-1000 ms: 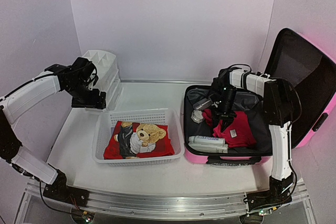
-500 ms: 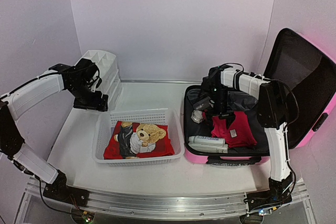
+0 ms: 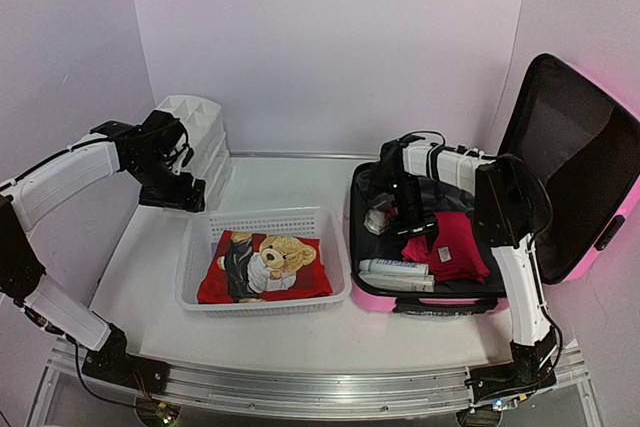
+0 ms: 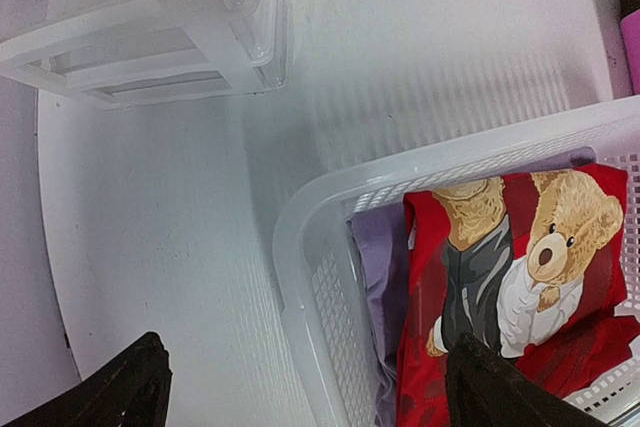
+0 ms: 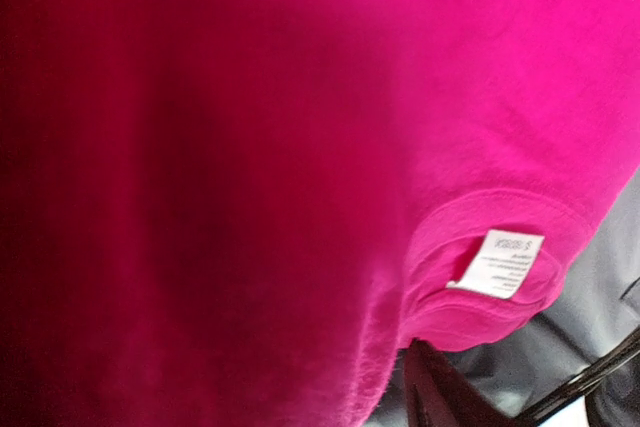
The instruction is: Open, take out, and arrange the luggage
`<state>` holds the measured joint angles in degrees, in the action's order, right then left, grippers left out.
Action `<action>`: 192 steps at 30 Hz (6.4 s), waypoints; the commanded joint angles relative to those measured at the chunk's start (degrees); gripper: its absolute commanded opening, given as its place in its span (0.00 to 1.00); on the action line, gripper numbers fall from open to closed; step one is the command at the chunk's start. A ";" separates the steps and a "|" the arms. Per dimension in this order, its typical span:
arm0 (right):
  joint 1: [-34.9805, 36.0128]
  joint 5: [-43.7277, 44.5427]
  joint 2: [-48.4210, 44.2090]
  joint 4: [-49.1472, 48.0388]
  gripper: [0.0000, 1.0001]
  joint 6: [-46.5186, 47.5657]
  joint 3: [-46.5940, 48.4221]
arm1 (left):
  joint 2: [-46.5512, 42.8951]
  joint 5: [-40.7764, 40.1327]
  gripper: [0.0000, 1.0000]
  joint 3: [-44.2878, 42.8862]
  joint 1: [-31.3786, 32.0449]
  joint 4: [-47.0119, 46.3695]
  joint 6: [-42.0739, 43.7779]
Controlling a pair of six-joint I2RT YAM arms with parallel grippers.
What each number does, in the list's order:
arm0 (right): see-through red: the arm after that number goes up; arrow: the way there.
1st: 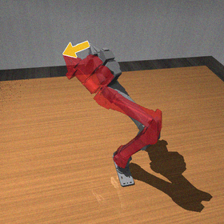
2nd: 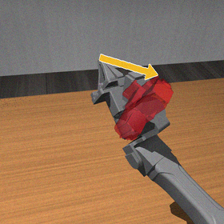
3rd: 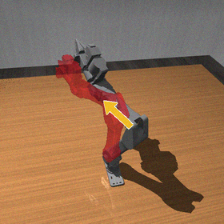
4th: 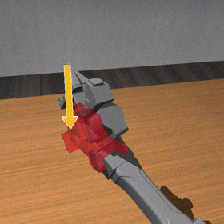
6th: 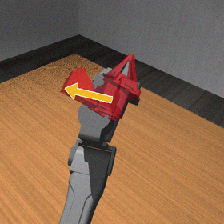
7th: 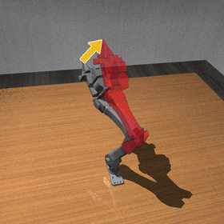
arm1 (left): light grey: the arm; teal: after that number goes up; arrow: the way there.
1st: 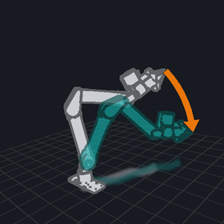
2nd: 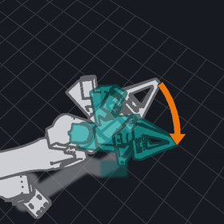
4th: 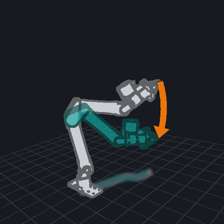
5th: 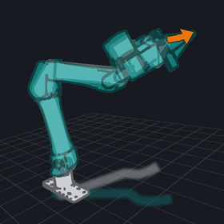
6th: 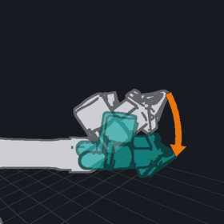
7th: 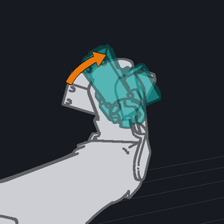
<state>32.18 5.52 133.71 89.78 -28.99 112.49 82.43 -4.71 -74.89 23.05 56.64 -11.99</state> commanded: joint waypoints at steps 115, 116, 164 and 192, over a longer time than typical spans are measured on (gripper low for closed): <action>27.16 -36.40 11.35 -33.60 0.00 -3.50 32.35 | -8.82 32.35 0.72 30.34 -5.63 -38.23 -16.40; 27.28 -36.23 11.66 -34.27 0.00 -3.81 32.43 | -8.86 32.32 0.72 30.41 -5.64 -38.27 -16.40; 26.06 -24.33 -14.35 -36.34 0.29 0.78 -6.56 | -12.24 36.10 0.39 19.91 8.71 -25.41 -11.53; 25.66 1.59 -28.13 -36.38 0.82 -6.20 -19.86 | -25.88 12.41 0.67 21.08 9.91 -12.14 -12.94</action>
<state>62.15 1.32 108.64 52.62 -28.69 94.30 60.95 11.73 -48.31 33.06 43.33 -25.45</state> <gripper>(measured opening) 0.817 0.634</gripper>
